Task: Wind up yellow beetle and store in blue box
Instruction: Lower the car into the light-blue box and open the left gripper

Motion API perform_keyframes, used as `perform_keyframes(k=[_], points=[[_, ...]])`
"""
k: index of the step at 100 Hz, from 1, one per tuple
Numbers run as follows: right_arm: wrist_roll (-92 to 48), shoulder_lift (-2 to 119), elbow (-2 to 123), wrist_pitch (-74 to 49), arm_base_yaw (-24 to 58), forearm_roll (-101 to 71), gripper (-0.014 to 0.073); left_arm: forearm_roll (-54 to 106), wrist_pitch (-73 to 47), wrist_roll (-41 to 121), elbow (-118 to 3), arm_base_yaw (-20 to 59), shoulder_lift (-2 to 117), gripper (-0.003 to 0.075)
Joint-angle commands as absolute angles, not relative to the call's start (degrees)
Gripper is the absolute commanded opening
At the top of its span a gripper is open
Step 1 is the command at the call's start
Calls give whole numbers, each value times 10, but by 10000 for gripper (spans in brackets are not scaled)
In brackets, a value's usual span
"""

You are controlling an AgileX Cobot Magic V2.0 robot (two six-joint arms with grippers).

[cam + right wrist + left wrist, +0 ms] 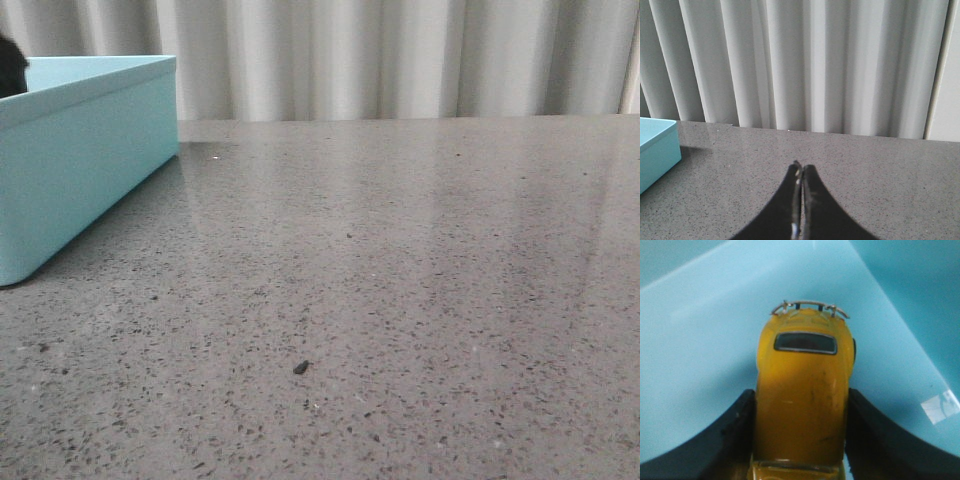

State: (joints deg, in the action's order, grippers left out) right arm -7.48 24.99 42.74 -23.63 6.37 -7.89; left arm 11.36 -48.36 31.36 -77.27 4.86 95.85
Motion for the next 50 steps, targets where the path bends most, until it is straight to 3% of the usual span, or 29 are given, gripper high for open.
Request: perform_keyframes(k=[1,11,21,28,39,50], points=[[-80,254,440,-201,64,-81,-72,114,-452,305,-779,46,941,143],[-80,254,440,-205,64,-81,-72,103,-451,305,-773,46,946,251],[-80,254,440,-205,64,-81,-72,95,-442,293,-773,46,948,485],[-80,254,440,-205,64,-81,-72,89,-435,279,-774,46,947,588],[-80,254,440,-205,64,-81,-72,96,-434,276,-774,46,938,593],[-80,254,440,-209,64,-81,-72,117,-426,276,-774,46,914,516]])
